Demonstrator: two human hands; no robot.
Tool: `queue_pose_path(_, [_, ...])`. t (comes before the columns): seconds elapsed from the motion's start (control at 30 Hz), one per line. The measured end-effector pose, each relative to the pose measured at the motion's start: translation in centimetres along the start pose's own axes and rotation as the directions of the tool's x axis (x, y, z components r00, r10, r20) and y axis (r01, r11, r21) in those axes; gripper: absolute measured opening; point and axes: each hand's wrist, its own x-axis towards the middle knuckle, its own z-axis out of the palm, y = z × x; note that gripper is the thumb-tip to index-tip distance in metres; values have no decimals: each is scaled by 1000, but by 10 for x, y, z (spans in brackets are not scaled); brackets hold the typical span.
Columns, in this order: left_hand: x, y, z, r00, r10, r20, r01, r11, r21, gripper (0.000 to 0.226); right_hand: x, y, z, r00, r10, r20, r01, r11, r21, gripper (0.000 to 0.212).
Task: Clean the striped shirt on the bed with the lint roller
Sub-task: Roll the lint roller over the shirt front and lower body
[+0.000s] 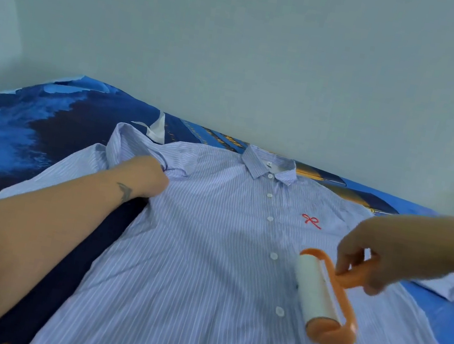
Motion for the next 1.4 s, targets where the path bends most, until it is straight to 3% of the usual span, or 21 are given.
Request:
queue_pose_path(0.13, [8, 3, 8, 997, -14, -71, 11, 999, -49, 64, 10, 3, -12, 976, -10, -216, 54, 978, 200, 14])
queue_pose_path(0.23, [14, 1, 17, 984, -83, -159, 69, 994, -90, 65, 38, -16, -8, 946, 14, -323, 65, 971, 231, 12])
queue_pose_path(0.4, [11, -4, 22, 939, -138, -315, 110, 988, -105, 39, 78, -42, -2, 952, -20, -304, 89, 973, 215, 21])
queue_pose_path(0.57, [14, -7, 22, 909, -157, -387, 110, 984, -141, 32, 107, -62, -19, 934, -71, -349, 159, 960, 232, 22])
queue_pose_path(0.8, [22, -15, 25, 918, -99, -384, 22, 979, -201, 44, 141, -103, -53, 900, -136, -415, 223, 960, 168, 25])
queue_pose_path(0.97, [22, -16, 22, 938, -72, -338, -20, 965, -262, 38, 160, -124, -69, 902, -157, -402, 233, 961, 148, 25])
queue_pose_path(1.27, [27, -22, 23, 924, -92, -371, 0, 970, -241, 32, 130, -81, -47, 927, -137, -348, 210, 961, 181, 19])
queue_pose_path(1.4, [25, -23, 23, 922, -58, -382, 15, 993, -115, 30, 105, -47, -21, 958, -83, -275, 146, 965, 218, 16])
